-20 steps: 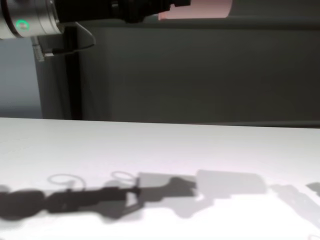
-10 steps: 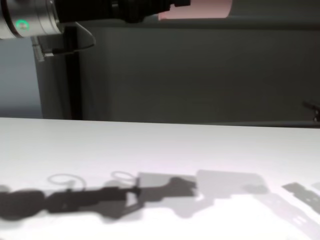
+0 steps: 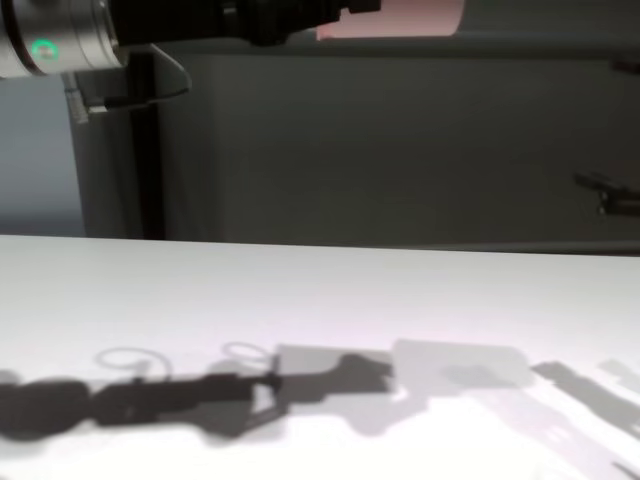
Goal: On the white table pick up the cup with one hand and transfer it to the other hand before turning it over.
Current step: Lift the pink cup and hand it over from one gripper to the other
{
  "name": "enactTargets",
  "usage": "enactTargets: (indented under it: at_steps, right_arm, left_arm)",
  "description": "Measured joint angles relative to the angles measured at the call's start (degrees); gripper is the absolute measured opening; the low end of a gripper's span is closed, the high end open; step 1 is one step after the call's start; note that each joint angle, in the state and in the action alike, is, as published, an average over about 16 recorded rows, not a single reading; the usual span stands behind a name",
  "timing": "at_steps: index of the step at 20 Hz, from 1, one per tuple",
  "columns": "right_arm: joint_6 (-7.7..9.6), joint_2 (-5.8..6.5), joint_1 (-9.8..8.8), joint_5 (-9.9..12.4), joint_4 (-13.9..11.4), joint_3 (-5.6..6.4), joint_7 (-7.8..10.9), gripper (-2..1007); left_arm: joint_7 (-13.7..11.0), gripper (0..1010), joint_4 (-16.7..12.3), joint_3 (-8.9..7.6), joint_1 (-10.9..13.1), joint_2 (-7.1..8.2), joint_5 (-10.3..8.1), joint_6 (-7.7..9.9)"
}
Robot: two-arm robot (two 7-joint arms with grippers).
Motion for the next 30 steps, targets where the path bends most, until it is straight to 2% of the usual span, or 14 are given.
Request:
enactTargets:
  at_steps: [5,18,30]
  right_arm:
    - [0.73,0.6,1.17,1.15,-0.06,-1.41,-0.27,1000]
    - [3.44,2.23,3.81,5.97,0.01,-4.65,-1.37,1000]
    - [4.12,3.11,5.58,7.06,0.57,-8.15,-1.3,1000]
  left_arm:
    - [0.0,52,0.0,0.0,0.0,0.0,0.0,0.0]
    - [0.0,52,0.0,0.0,0.0,0.0,0.0,0.0]
    - [0.0,52,0.0,0.0,0.0,0.0,0.0,0.0]
